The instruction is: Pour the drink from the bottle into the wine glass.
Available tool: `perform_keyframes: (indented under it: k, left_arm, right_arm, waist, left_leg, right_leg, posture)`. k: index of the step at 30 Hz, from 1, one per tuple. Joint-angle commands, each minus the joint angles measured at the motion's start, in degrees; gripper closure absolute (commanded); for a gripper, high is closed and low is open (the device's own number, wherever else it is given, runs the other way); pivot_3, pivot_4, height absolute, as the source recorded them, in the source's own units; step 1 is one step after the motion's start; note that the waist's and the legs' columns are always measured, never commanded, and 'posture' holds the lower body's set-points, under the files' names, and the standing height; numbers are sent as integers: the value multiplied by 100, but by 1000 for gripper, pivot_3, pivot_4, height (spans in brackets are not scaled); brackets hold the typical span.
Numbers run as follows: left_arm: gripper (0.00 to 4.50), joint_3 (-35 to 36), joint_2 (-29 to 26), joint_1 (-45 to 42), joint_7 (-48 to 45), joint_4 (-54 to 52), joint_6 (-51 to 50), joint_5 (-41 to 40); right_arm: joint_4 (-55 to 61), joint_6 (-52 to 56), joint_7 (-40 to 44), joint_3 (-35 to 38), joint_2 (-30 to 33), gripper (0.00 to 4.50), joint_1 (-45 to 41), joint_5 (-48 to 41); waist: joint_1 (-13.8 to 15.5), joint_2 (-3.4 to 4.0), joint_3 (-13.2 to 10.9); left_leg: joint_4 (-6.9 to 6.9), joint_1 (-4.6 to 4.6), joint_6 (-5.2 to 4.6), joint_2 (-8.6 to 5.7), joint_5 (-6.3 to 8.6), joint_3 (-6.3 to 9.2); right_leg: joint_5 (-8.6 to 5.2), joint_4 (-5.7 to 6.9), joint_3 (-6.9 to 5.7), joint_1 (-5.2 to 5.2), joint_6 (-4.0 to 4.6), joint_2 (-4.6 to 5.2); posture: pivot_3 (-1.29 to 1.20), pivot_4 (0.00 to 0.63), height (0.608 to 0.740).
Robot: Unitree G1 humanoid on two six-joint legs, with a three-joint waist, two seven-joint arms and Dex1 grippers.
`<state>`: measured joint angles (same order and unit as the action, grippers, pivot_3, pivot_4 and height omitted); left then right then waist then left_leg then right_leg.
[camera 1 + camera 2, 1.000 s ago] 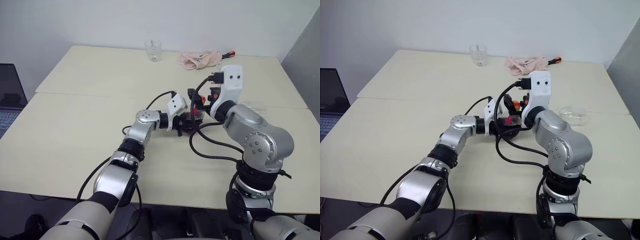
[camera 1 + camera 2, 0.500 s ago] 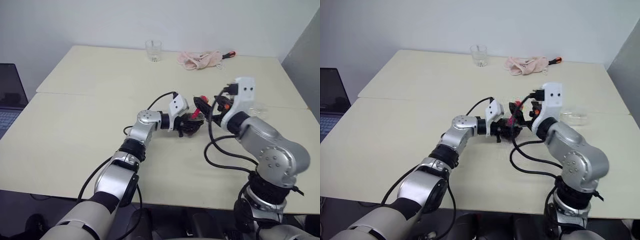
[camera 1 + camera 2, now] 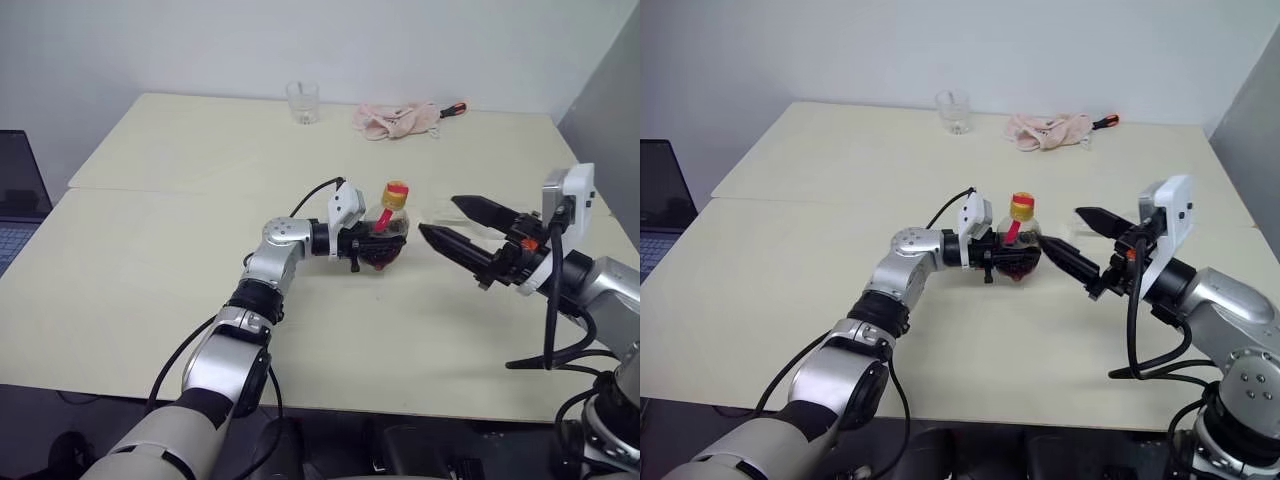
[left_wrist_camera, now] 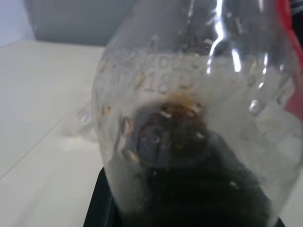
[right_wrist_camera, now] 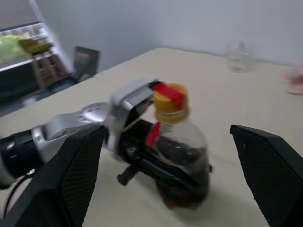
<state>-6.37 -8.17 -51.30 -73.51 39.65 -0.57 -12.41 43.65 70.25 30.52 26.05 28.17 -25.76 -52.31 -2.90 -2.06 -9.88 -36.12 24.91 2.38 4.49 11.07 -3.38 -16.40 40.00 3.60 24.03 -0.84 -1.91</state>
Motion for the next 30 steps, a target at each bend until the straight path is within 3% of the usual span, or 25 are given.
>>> perform_keyframes:
  k: [1, 9, 21, 30]
  left_arm:
    - [3386, -23, -101, 25, -347, -743, -288, -306]
    - [3386, -201, -284, 358, -456, -1358, -662, -335]
    - [3386, -324, -243, 597, -324, -1752, -879, -374]
    - [3386, -348, -236, 619, -255, -1813, -902, -377]
  right_arm:
    - [-205, -429, 198, -384, 210, 0, -386, -196]
    - [-645, -1025, 35, -1004, 291, 0, -790, -113]
    - [-1155, -1577, -377, -2163, -74, 0, -1151, 494]
    - [-2145, -2214, 312, -2279, -121, 0, -1161, 757]
  waist:
    - [-26, 0, 0]
    - [-16, 0, 0]
    - [-2, 0, 0]
    - [11, 0, 0]
  left_leg:
    - [0, -2, 0, 0, 0, -1]
    - [0, -3, 0, 1, 0, 5]
    - [-2, -2, 0, 4, -1, 5]
    - [-6, -1, 0, 3, -1, 0]
  right_leg:
    - [1, 0, 2, 0, -1, 0]
    - [1, -2, 9, -5, 0, 0]
    - [1, 0, 15, -3, 0, 1]
    - [2, -1, 13, -3, 0, 3]
  posture:
    - [0, 150, 740]
    - [0, 150, 740]
    - [0, 150, 740]
    - [0, 150, 740]
